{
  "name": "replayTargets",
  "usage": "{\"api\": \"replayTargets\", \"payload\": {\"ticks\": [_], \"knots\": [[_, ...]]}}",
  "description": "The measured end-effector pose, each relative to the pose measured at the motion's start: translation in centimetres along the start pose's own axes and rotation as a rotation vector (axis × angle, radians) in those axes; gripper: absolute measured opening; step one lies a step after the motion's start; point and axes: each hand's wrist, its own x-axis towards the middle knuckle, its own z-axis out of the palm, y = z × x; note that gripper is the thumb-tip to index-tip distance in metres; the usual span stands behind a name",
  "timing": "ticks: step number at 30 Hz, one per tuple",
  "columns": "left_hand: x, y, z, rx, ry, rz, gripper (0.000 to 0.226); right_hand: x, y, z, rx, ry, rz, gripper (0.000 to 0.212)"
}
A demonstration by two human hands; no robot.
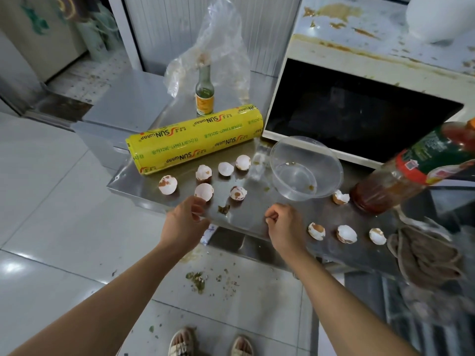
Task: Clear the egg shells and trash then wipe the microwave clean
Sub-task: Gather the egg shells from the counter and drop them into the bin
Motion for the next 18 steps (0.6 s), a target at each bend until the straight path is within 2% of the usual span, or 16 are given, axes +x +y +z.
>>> {"api": "replayTargets", "payload": {"ticks": [9,12,18], "knots": [[0.2,-0.5,-0.7,-0.015,0.027,0.017,0.031,3.9,-5.5,0.3,0.213,0.099,-0.099,0.009],[0.3,-0.8,-0.7,-0.01,0.028,0.019,0.03,4.4,-5.8,1.1,0.178,0.037,-0.079,0.008],[0.4,-0.4,0.5,0.023,0.018,0.03,0.028,2.1,-2.9,-0.2,0.095,0.095,0.048,0.019]]}}
